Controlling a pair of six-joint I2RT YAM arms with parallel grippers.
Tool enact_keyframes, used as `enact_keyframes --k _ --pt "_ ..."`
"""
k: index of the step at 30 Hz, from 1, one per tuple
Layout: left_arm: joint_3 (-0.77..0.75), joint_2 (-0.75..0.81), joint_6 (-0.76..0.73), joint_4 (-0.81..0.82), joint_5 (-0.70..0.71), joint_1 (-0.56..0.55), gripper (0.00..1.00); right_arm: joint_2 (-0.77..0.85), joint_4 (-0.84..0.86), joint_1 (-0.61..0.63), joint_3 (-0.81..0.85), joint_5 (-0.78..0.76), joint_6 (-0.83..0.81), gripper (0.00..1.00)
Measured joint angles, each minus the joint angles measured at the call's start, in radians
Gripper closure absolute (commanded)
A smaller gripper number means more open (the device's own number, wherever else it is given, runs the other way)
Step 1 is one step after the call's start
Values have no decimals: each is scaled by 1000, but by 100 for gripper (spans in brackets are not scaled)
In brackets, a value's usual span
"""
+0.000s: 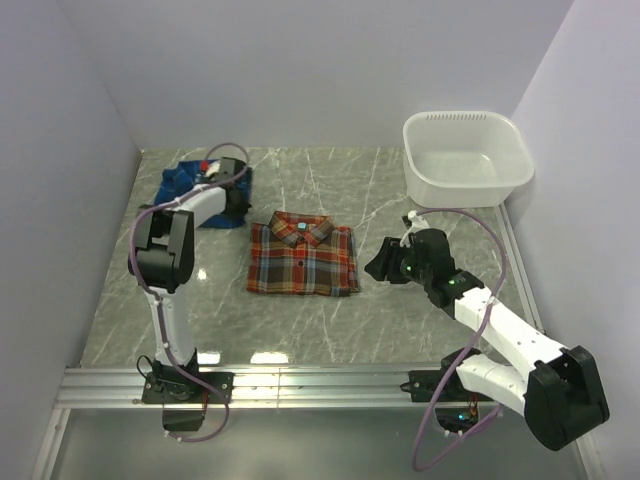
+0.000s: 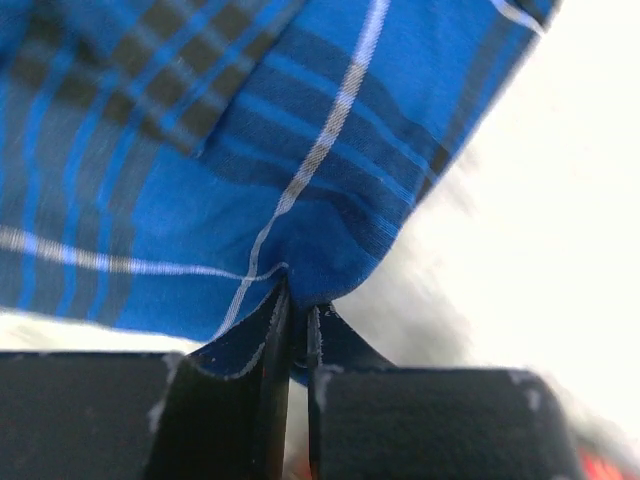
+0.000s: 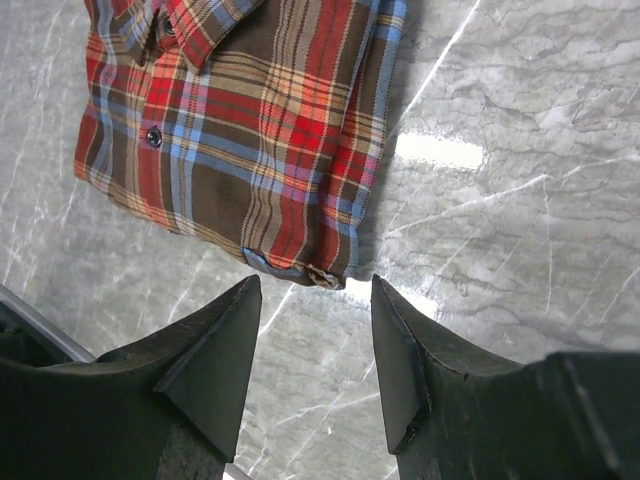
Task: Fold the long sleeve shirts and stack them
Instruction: Neatly place the folded shirt to the corner
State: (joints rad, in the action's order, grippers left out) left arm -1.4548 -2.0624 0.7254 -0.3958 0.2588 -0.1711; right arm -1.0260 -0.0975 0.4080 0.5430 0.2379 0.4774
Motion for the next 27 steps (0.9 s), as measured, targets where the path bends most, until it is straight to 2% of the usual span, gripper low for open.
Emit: enact_keyframes --k 6,15,16,18,19,22,25,27 --pt "138 80 147 79 -93 -183 88 32 -15 0 -1 0 0 46" --pt "304 139 404 261 -302 -353 84 71 -35 0 -9 -1 1 46" --pt "315 142 424 272 -318 -367 72 71 -37 0 -9 -1 1 46" --pt "320 143 448 279 -340 -384 60 69 -38 0 -9 -1 1 45" --pt "317 143 456 279 -347 -389 49 68 -38 0 -9 -1 0 46" --pt "284 147 459 253 -348 -397 32 59 -38 0 -9 0 -1 45" --pt "262 166 437 193 -323 -402 23 54 -41 0 -9 -1 -5 44" --pt "244 185 414 133 -298 -403 22 53 -42 0 -9 0 -7 44"
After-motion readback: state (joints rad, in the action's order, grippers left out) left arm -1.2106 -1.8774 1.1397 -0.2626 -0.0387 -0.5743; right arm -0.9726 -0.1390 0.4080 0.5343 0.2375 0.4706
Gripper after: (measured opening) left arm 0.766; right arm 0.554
